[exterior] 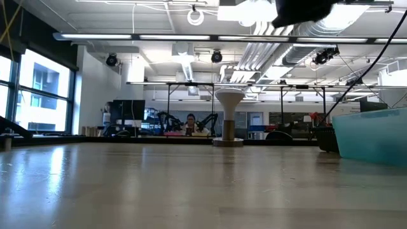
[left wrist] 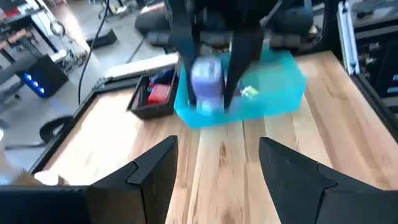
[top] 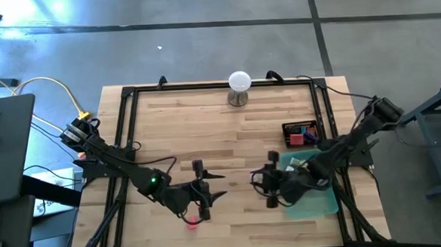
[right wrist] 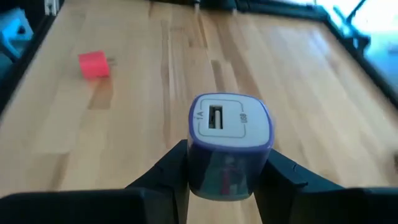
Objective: Pick & Place Office items
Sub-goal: Put the purple charger adapter into the green bin
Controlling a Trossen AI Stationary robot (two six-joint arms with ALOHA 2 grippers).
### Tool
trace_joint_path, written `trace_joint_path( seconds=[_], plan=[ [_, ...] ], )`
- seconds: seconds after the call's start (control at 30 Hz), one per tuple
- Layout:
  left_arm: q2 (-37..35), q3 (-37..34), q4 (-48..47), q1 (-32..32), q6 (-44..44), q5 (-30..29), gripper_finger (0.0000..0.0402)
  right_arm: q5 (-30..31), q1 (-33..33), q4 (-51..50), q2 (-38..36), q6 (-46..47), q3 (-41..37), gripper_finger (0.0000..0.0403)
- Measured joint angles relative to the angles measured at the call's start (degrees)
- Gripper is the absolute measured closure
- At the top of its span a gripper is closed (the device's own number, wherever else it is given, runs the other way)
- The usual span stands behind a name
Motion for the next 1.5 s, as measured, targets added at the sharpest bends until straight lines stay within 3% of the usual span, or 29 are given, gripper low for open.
trace_joint_path(
  seconds=[0.17, 0.53, 0.87, 1.27, 1.5],
  plan=[
    [0.0, 0.0, -4.8, 0.0, -3.8, 2.4, 0.0184, -0.2, 3.3, -12.9, -3.5, 16.8, 0.0, 0.0283],
    [0.0, 0.0, -12.2, 0.5, -7.1, 10.0, 0.0183, -10.1, 7.7, -29.6, -3.7, 42.8, 0.0, 0.0283],
    [0.0, 0.0, -16.1, 0.0, -6.5, 9.7, 0.0183, -15.0, 8.0, -43.4, -3.7, 58.8, 0.0, 0.0283],
    [0.0, -0.1, -16.1, 0.0, -6.7, 9.4, 0.0183, -31.7, 8.4, -56.4, -3.7, 74.2, 0.0, 0.0283],
    [0.0, -0.1, -14.4, 0.0, -6.7, 9.4, 0.0183, -37.8, 8.8, -66.0, -2.2, 81.7, 0.0, 0.0283]
  ],
)
